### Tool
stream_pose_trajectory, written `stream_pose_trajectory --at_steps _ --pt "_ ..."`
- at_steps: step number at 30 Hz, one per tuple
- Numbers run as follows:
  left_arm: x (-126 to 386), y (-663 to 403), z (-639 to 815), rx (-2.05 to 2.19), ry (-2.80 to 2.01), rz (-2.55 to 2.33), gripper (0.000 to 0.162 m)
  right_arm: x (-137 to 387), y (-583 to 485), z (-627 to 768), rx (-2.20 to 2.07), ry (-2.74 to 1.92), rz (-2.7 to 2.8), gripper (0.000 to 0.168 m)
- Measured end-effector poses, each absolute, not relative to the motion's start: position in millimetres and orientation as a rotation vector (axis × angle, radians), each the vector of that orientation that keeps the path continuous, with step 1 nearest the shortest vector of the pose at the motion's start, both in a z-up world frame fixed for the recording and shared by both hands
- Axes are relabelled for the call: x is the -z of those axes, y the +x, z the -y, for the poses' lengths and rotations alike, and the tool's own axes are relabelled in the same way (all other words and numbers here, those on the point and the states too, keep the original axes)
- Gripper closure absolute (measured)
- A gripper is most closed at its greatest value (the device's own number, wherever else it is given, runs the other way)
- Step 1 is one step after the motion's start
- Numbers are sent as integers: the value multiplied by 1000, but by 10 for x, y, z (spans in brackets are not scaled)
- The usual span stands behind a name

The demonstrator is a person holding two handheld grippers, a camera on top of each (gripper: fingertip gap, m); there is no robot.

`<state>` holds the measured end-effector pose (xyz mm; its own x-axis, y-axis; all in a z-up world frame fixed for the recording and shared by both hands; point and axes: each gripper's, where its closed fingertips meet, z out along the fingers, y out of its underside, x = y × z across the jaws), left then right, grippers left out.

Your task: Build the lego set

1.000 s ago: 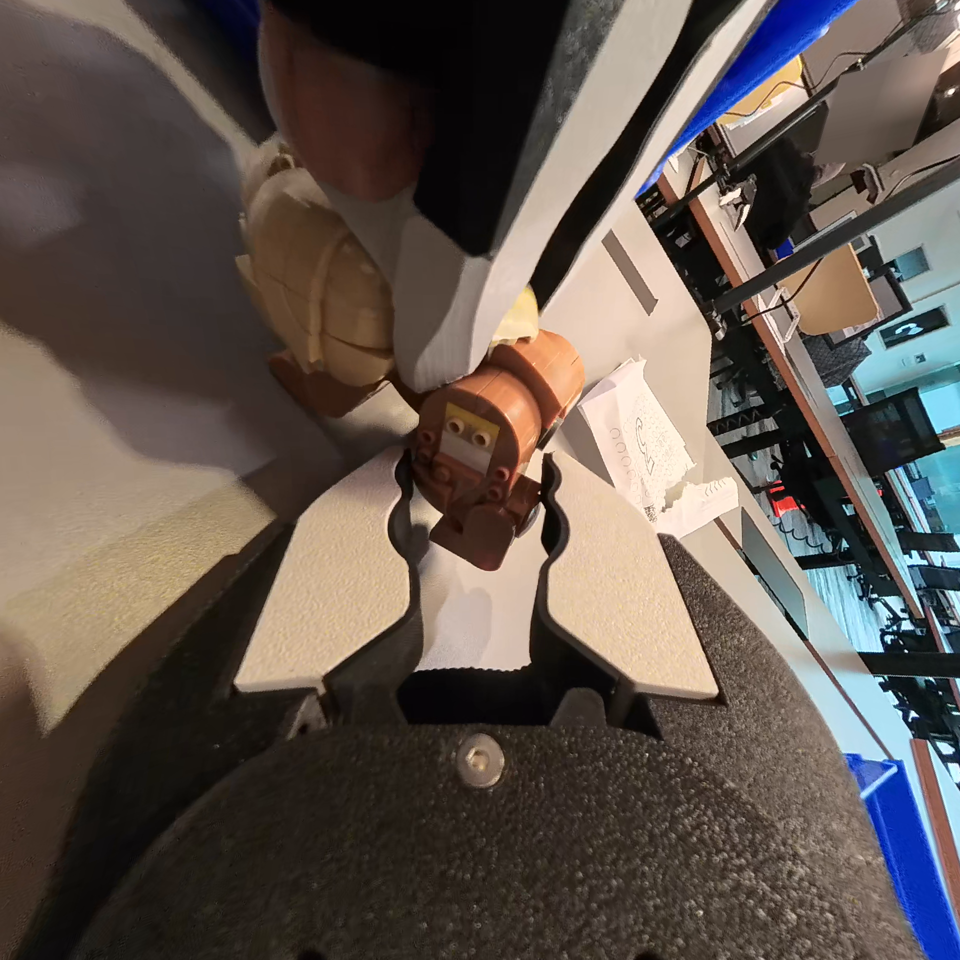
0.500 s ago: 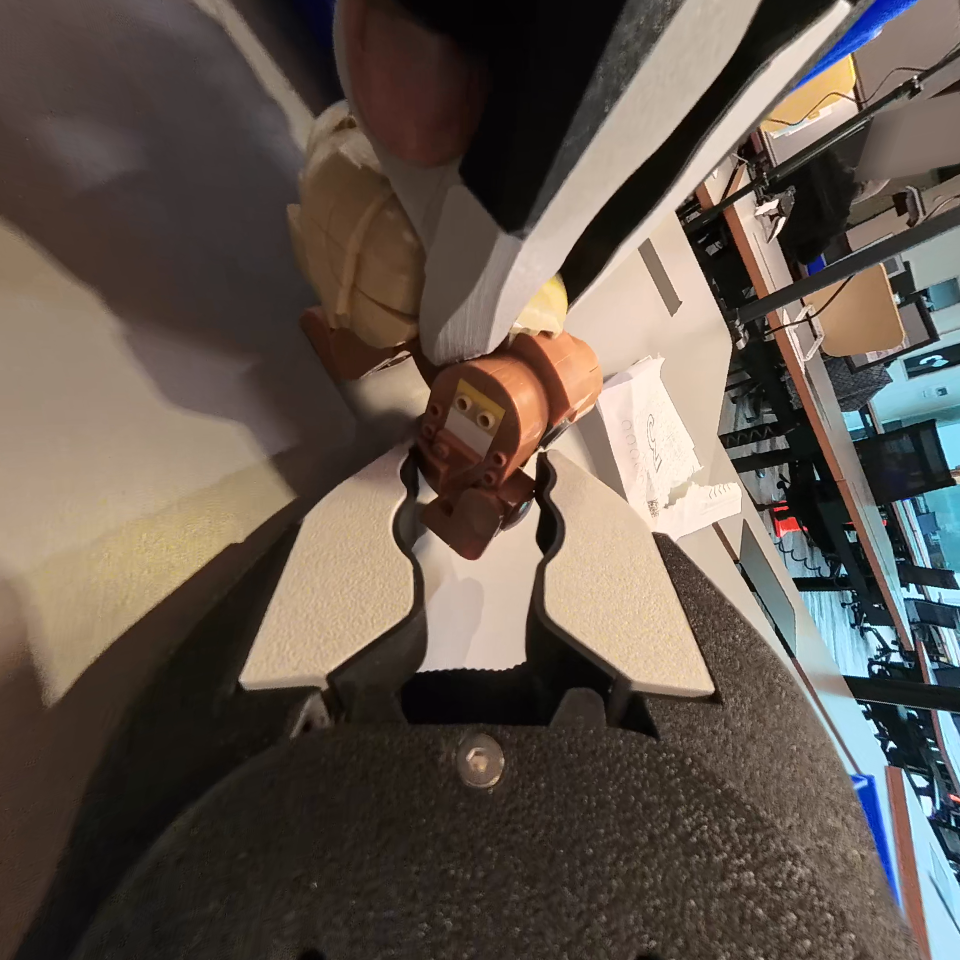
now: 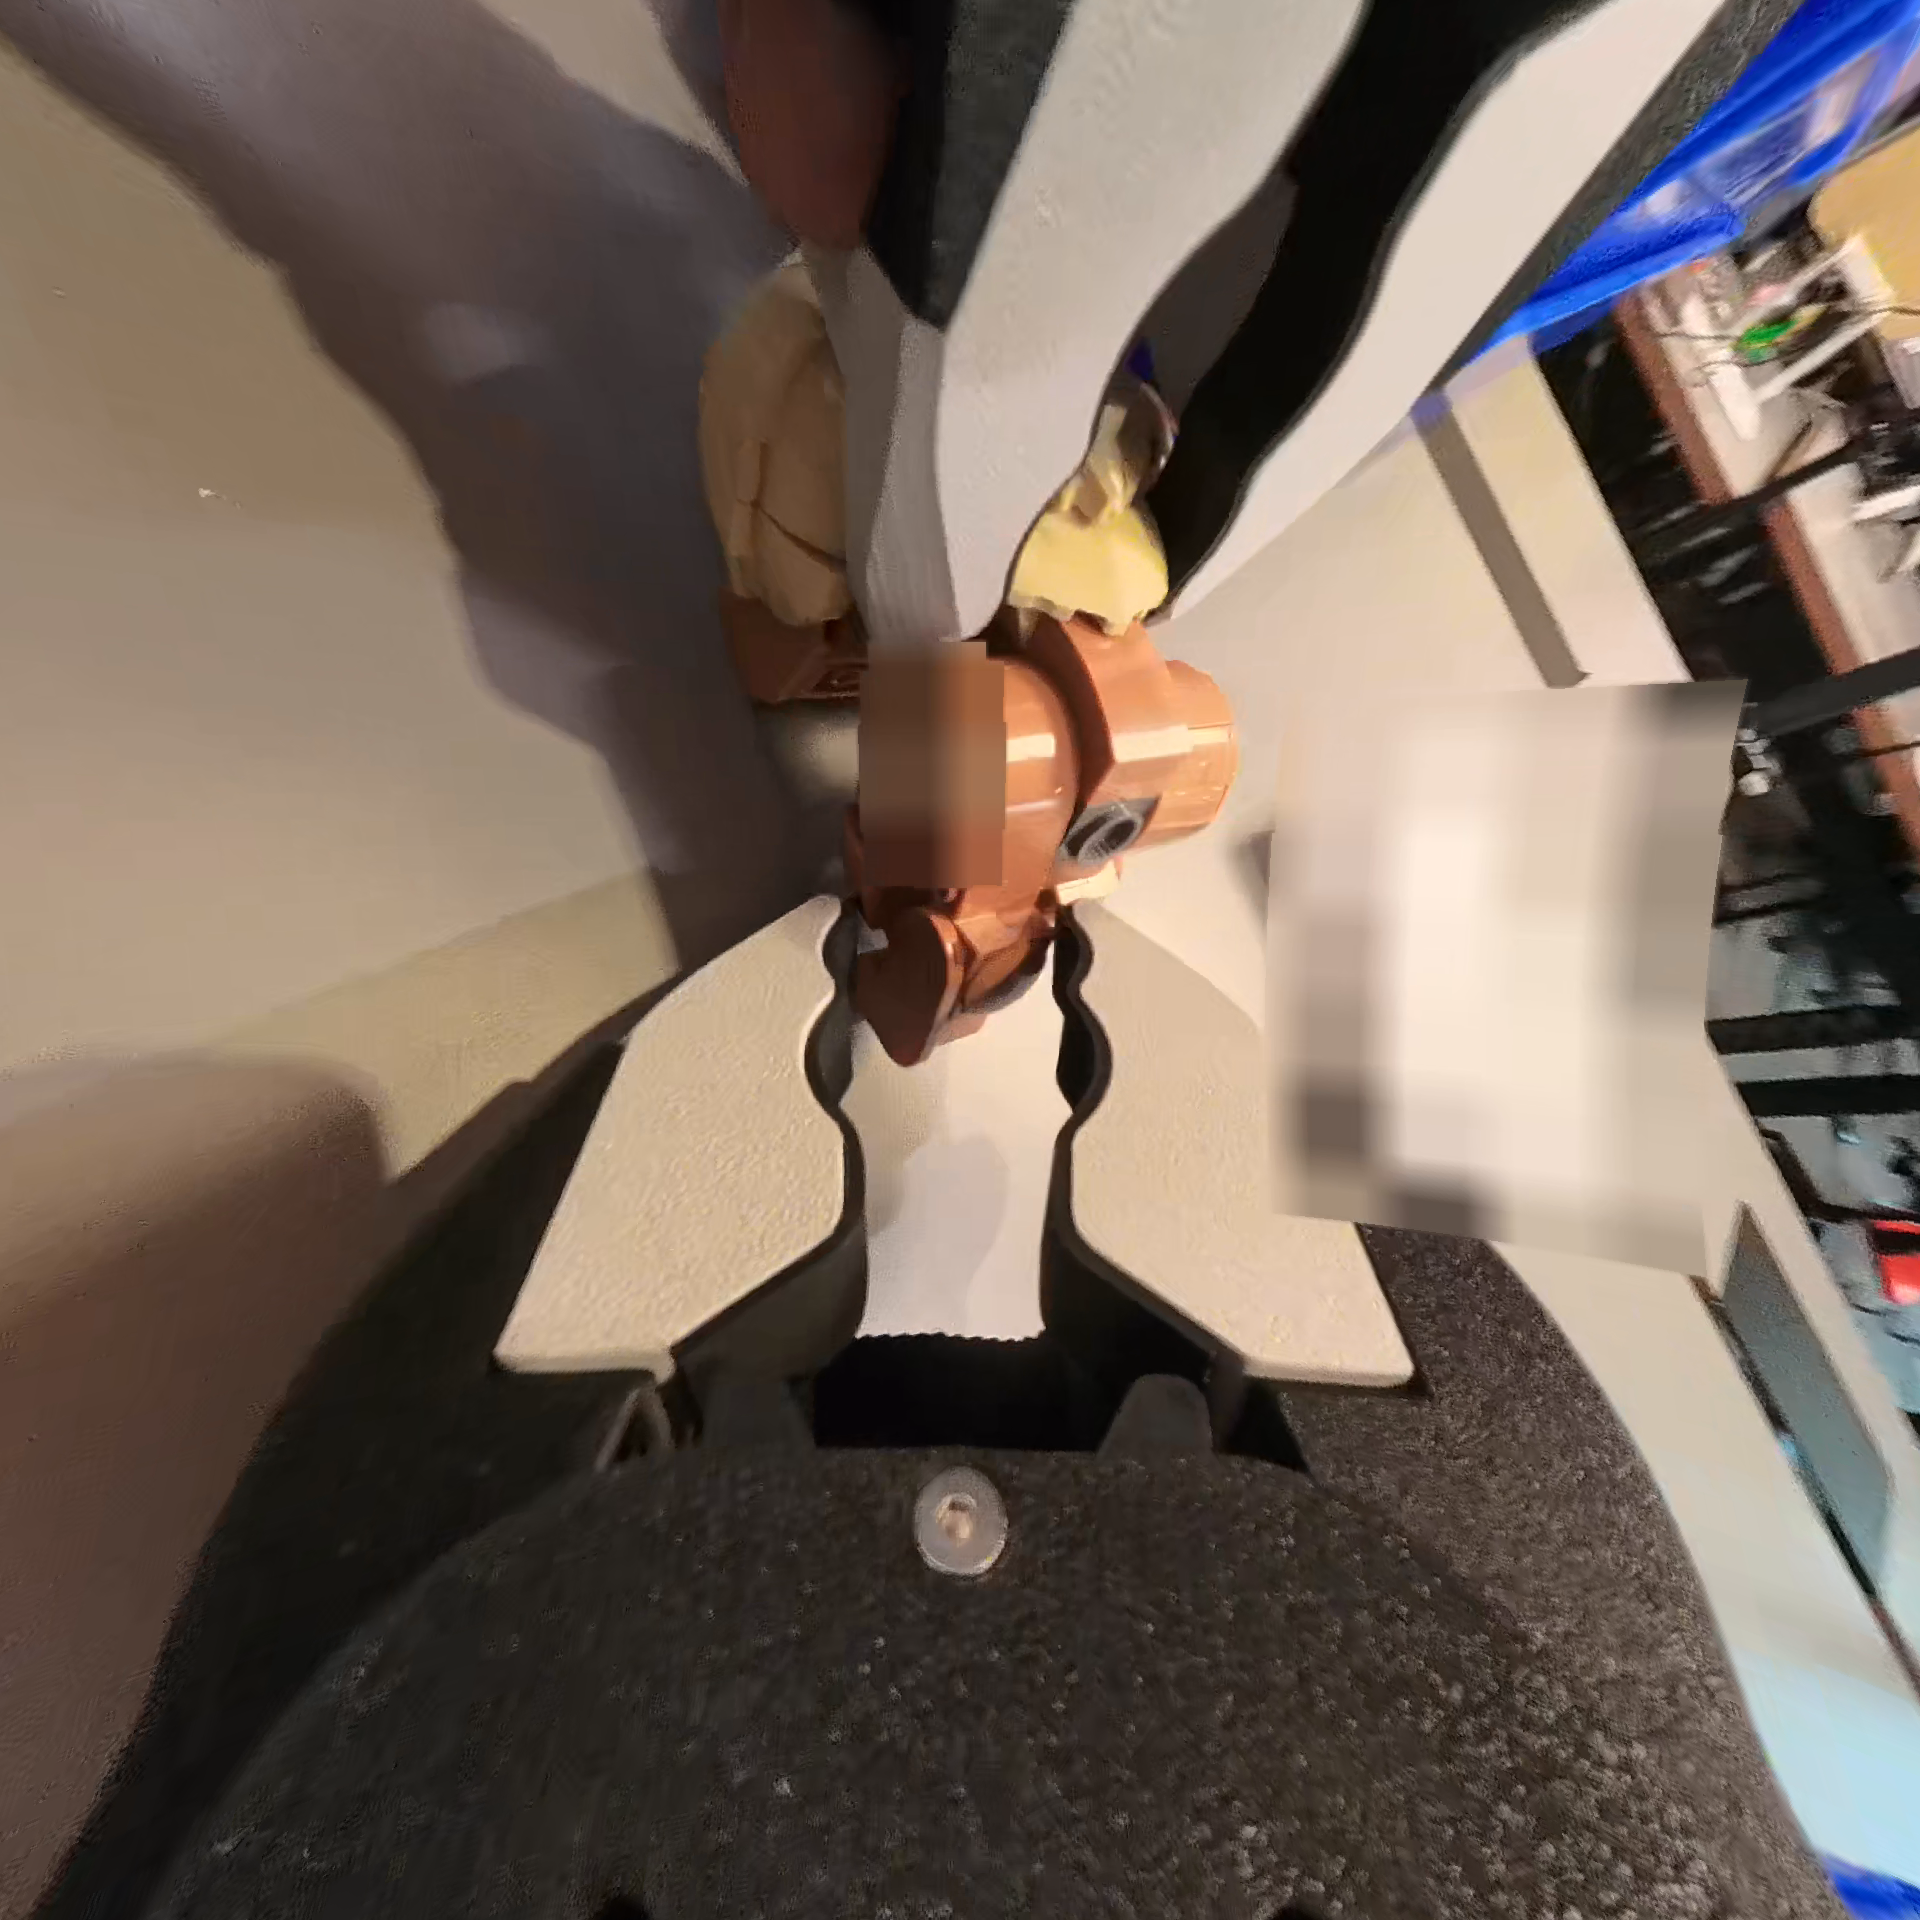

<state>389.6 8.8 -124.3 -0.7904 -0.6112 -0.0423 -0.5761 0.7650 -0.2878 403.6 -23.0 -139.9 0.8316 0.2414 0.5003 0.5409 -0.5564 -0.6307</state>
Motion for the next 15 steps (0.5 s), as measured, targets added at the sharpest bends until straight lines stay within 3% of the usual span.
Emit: stream_pose_trajectory --at_steps 1,9,15 --pt "1243 3896 -87 394 -950 -2828 125 1407 4038 244 415 -2180 569 134" --pt "1244 3895 -79 385 -912 -2844 125 1460 3983 256 104 -2263 521 138" --pt "1245 3893 -77 397 -914 -2851 125 1514 3975 245 131 -2313 592 141"
